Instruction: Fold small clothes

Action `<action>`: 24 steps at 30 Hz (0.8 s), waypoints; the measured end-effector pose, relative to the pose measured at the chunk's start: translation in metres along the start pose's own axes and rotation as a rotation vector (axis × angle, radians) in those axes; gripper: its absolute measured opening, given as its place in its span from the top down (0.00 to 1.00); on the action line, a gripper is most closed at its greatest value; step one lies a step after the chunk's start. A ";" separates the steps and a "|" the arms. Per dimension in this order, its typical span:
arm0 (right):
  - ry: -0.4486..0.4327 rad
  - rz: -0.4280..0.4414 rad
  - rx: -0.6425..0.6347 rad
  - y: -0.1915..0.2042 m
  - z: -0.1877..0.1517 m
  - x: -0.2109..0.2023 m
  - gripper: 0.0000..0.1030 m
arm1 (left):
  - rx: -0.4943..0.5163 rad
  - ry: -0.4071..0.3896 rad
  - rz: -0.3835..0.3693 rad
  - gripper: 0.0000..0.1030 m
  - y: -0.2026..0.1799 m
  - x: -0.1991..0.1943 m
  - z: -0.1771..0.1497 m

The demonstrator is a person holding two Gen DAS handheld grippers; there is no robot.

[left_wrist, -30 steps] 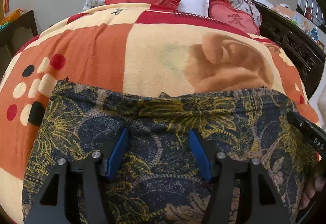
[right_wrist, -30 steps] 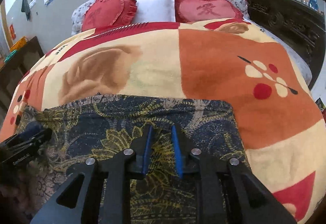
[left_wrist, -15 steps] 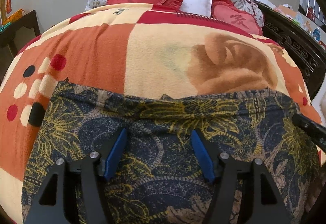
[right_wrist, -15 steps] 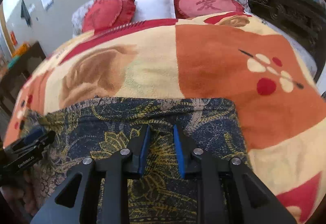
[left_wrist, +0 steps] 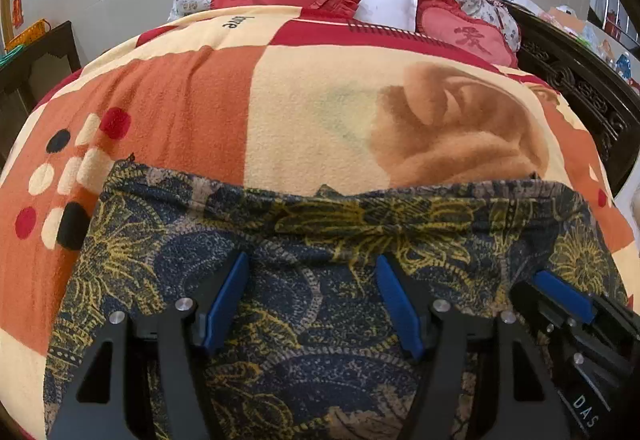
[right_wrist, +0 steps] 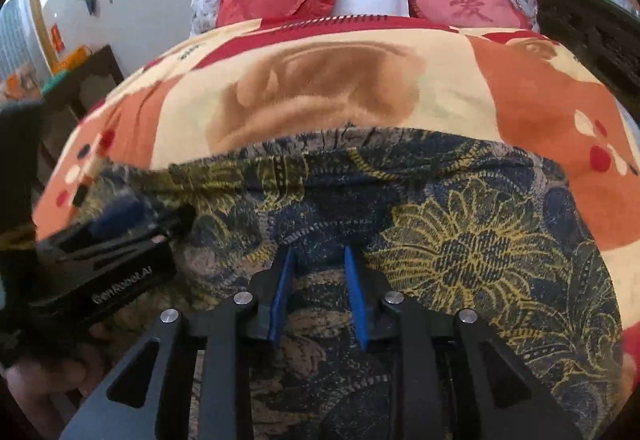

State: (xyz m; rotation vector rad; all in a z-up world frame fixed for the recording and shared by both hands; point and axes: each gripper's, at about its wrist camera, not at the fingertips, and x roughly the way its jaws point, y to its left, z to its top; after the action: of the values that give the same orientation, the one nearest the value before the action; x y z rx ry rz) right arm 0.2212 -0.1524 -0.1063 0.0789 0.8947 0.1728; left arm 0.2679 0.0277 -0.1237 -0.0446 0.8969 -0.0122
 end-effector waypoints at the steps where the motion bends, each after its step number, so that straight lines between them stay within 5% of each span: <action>1: -0.001 -0.002 -0.002 0.000 -0.001 0.000 0.73 | -0.001 0.000 0.001 0.32 -0.001 0.000 0.000; 7: -0.003 0.006 0.003 -0.001 -0.002 0.001 0.73 | -0.005 0.024 -0.022 0.34 0.004 -0.011 0.002; 11: -0.004 0.004 0.002 0.001 -0.001 0.001 0.73 | -0.065 -0.045 -0.041 0.35 0.035 -0.071 -0.020; 17: -0.003 -0.003 -0.004 0.001 -0.002 0.001 0.73 | -0.109 0.068 -0.041 0.45 0.081 -0.091 -0.079; 22: -0.002 -0.010 -0.009 0.002 -0.001 0.001 0.73 | -0.185 0.035 -0.199 0.48 0.102 -0.123 -0.081; 24: -0.002 -0.008 -0.007 0.001 0.000 0.001 0.73 | -0.220 -0.031 -0.295 0.36 0.116 -0.163 -0.094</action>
State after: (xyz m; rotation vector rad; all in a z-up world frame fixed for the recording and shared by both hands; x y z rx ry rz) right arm 0.2214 -0.1509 -0.1071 0.0687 0.8922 0.1680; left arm 0.0915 0.1455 -0.0599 -0.3815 0.8511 -0.1877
